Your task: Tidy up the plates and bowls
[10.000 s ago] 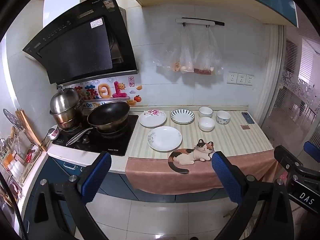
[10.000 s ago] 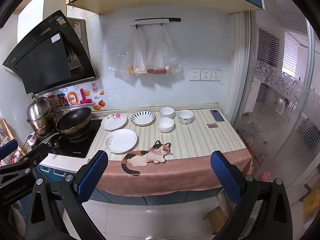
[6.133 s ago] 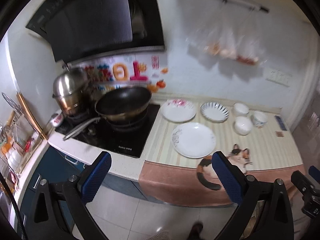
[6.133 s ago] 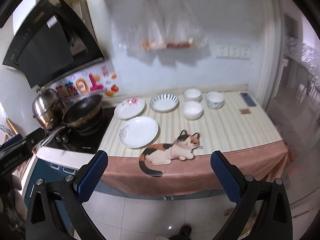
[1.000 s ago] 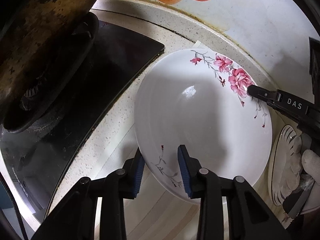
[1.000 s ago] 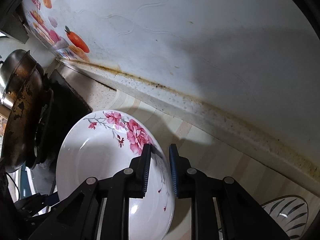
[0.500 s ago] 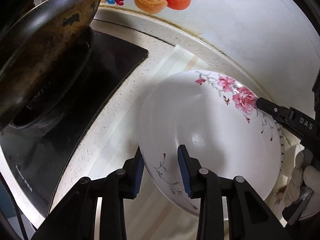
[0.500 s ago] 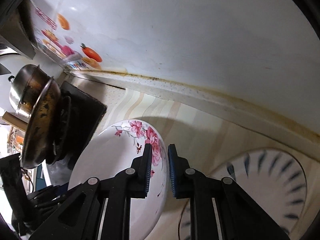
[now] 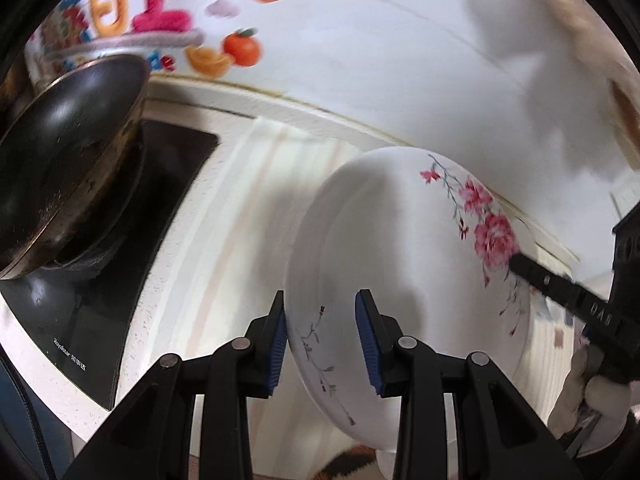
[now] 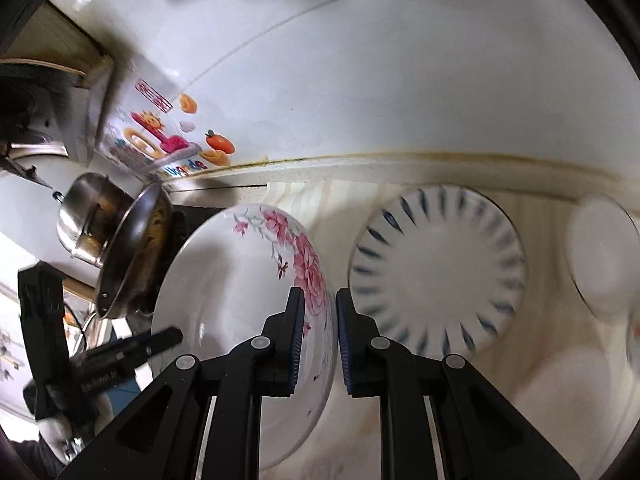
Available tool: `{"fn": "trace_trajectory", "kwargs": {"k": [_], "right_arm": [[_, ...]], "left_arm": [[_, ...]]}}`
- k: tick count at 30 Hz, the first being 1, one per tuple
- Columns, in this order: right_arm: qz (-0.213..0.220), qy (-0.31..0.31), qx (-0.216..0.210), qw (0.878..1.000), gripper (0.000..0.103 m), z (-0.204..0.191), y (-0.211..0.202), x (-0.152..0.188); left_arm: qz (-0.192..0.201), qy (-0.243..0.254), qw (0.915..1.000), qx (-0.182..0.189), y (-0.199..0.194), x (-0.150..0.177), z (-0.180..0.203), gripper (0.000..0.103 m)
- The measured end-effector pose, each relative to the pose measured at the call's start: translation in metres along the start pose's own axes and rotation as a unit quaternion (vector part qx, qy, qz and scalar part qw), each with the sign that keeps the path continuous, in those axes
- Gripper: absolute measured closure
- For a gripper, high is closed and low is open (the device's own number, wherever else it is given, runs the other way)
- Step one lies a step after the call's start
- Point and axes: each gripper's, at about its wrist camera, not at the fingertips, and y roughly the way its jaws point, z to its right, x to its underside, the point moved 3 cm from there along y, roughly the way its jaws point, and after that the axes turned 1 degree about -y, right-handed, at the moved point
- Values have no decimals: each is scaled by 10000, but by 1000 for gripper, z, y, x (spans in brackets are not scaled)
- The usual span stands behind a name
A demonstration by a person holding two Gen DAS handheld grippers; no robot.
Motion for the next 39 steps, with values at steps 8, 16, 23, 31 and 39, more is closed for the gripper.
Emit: {"fn": "trace_trajectory", "kwargs": {"k": [8,16,23,31,39], "right_arm": [[382,765,82,9963,85,39,-91,86],[475,1366,290,9891,85,77,-131,169],[389,1766,425,9826,85,110,-129,217],[236,1985,485,9786,85,134,-114,237],[130,1979,546,9786,85,138,-105,236]], "left_arm": [[-227,741,9966,267,-7,42,50,73],[-702,1193,9896,394,17,75,81,73],[-985,1493,9836,236,49,99,95,73],[-1269,1694,9773,-18,76,117,101,73],[-1392,1786,9738,-190,87,128,102,73]]}}
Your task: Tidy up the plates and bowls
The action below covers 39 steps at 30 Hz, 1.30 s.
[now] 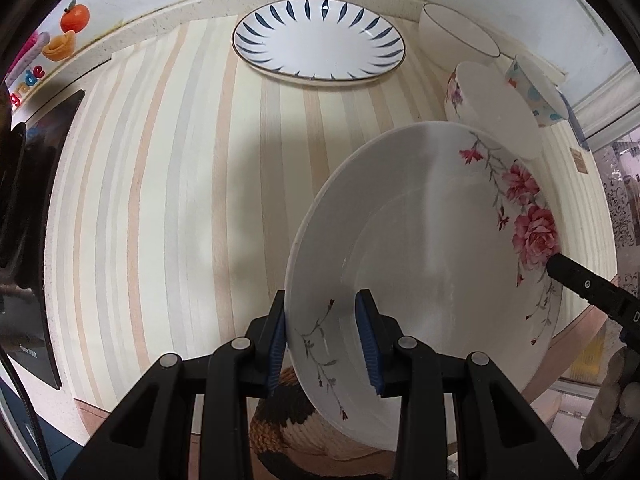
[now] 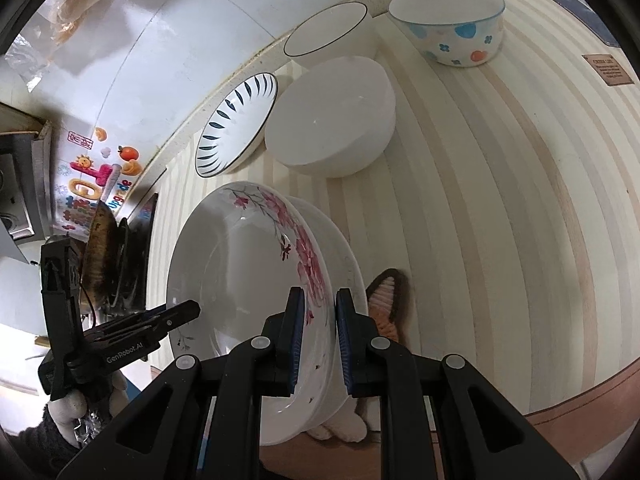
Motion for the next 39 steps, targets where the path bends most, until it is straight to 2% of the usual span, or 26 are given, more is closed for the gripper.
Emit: {"fn": "trace_trajectory", "kwargs": {"k": [16,26,31,35,39], "right_arm": [[-291,-190,148,9993,85,-6,20,0],[-382,-186,235,9988,85,-3,22,1],[-571,-193,293,9978,85,-3,24,-1],[-756,-124,450,9960,83,-2,19,-2],[-543,30,178,9984,83,-11,-10,-18]], "left_arm": [[-230,-61,9995,-188,16,8,1,73],[-186,31,9994,-299,21,12,10,73],[-170,61,9995,-274,12,12,6,73],[-79,-68,9999,11,-15,3,-3,73],[143,-437,9985,303,-46,-25,-17,72]]}}
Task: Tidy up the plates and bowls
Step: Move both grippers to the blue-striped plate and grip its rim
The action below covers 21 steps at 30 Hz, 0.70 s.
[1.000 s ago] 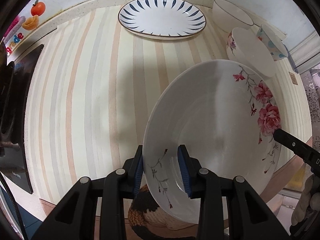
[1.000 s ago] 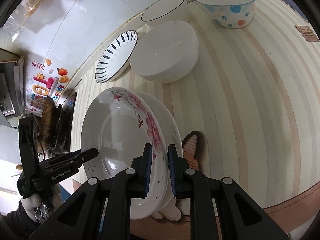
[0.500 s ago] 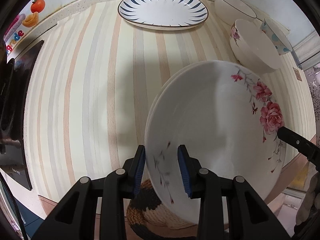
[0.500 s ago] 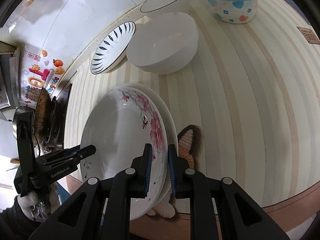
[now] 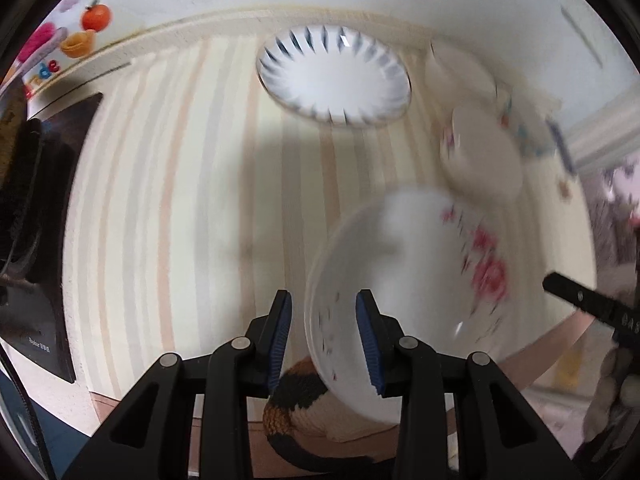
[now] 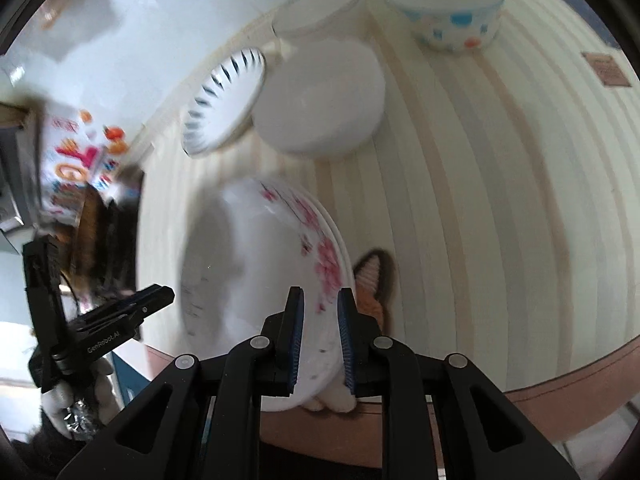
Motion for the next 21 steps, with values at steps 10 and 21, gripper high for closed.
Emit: {"fn": "trace_trajectory", "kwargs": {"k": [10,21], "right_arm": [[234,-325,-536,9978,60,-75,-14,-122],[-358,-447,339,9978,61,-78,106,-228]], "left_arm": [[186,-602,9979,152,13,-134,-37,72],[-337,-676,9971,-98,101,-204,-54,72]]}}
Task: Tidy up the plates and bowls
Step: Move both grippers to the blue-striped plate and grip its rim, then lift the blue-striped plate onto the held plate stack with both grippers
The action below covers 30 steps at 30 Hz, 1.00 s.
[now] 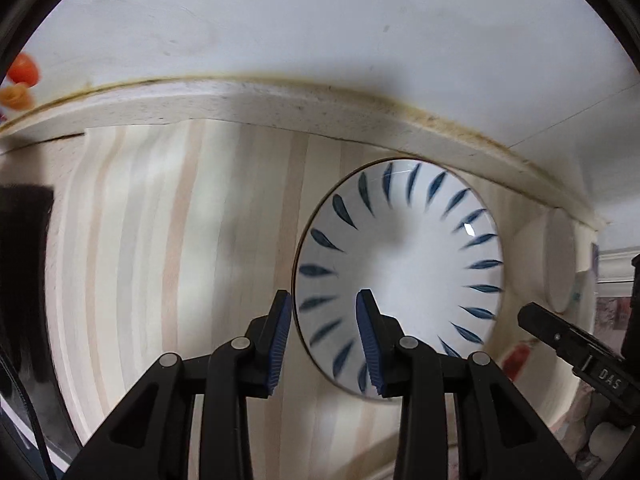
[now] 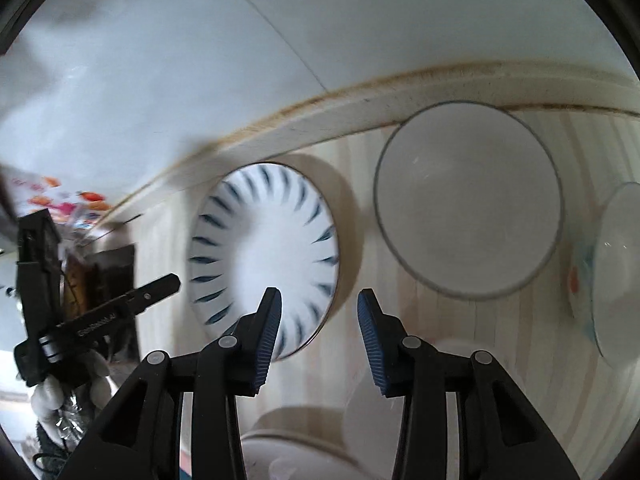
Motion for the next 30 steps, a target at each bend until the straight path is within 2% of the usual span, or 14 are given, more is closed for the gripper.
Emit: {"fn": "trace_trajectory", "kwargs": {"k": [5,7,15,22,26,30], "right_arm": [[-137,108,-6,9998,66,13,24,-7],[-135,13,54,9999,83,13,31,-10],[-50,-616,467,9970,86,-4,36,-14],[-53,-641,275,9975,87,-2,34,-13],[-93,-622,169,9979,87,-1,35,-8],[-92,-658,90,9978,87,-1,29,0]], "left_arm": [[-112,70,9999,-106,21,-7,0,72],[-74,117,9998,-144,23,-9,2,72],[51,106,9996,-267,24,-2,1,75],[173,-26,9996,-232,10,19,1,75],[297,-28,9994,-189,-3,12,3,75],[444,13,9988,-199,-23,21,1,75]]}}
